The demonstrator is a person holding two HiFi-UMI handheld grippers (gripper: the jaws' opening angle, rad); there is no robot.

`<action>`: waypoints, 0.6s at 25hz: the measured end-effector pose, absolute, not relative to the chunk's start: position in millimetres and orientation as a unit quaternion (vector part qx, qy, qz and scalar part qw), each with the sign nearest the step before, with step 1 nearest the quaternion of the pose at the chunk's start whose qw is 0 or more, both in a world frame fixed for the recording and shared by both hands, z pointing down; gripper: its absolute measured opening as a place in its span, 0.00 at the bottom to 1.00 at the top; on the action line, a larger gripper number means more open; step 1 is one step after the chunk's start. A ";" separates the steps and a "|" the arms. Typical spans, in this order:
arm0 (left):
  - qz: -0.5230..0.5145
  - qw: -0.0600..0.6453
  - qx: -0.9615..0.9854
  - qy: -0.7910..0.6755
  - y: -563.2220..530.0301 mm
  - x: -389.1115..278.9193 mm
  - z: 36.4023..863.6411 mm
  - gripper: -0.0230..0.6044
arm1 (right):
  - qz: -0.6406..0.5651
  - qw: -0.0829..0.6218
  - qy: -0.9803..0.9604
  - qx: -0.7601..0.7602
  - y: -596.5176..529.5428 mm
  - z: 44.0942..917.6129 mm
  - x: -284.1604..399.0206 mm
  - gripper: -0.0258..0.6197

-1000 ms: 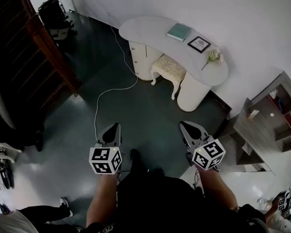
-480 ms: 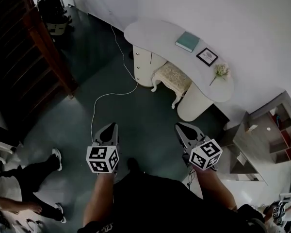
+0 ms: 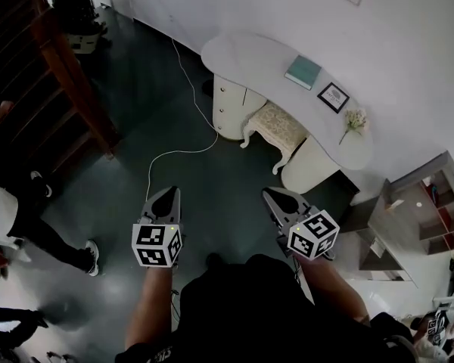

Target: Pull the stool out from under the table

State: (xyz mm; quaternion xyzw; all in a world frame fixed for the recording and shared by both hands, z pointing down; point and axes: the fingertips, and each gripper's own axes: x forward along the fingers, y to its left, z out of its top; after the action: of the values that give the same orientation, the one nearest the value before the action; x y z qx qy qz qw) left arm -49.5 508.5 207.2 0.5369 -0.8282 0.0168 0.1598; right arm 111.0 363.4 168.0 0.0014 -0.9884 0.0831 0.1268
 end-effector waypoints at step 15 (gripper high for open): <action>0.029 0.185 0.537 -0.822 451.7 -105.0 229.3 0.05 | 0.124 0.140 -0.982 0.015 294.6 204.3 47.6 0.05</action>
State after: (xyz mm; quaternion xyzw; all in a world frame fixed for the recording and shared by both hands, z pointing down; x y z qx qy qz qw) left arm -105.0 451.7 229.3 0.5374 -0.8223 0.0289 0.1848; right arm 47.6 294.6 204.3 0.0150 -0.9822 0.1239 0.1405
